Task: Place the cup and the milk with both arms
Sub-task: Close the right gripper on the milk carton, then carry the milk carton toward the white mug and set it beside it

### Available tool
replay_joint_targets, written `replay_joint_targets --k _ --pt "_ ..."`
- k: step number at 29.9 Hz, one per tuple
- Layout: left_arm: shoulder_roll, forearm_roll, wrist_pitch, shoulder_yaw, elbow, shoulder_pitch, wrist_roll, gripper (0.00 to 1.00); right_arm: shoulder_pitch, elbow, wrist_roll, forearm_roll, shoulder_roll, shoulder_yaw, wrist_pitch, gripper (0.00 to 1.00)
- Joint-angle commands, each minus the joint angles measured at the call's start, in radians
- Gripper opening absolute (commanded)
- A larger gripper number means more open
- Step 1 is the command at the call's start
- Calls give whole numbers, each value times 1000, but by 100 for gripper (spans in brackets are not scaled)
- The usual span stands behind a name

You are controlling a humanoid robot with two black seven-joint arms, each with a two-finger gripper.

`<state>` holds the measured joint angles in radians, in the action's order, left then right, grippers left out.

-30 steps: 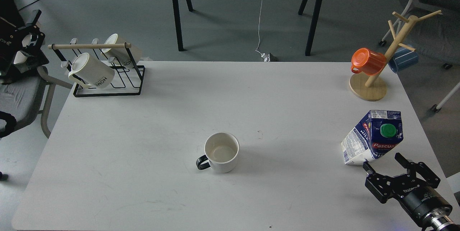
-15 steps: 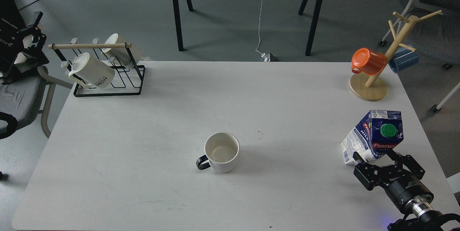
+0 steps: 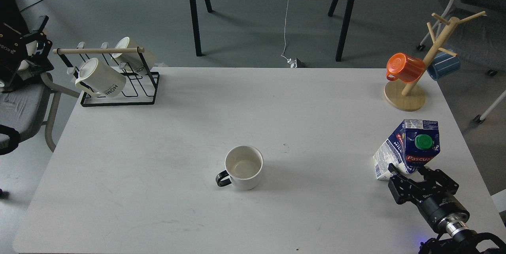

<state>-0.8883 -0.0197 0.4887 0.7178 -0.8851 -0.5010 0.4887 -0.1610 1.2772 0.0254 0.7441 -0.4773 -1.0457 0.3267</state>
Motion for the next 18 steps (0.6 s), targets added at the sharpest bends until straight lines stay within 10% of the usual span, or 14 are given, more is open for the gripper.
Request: replay_joint_targets --k 1,18 --pt "0 1 0 0 0 7 0 79 1 5 -2 -12 17 -8 2 26" --pt "15 6 0 0 5 18 0 80 12 240 -99 -267 175 7 -191 24"
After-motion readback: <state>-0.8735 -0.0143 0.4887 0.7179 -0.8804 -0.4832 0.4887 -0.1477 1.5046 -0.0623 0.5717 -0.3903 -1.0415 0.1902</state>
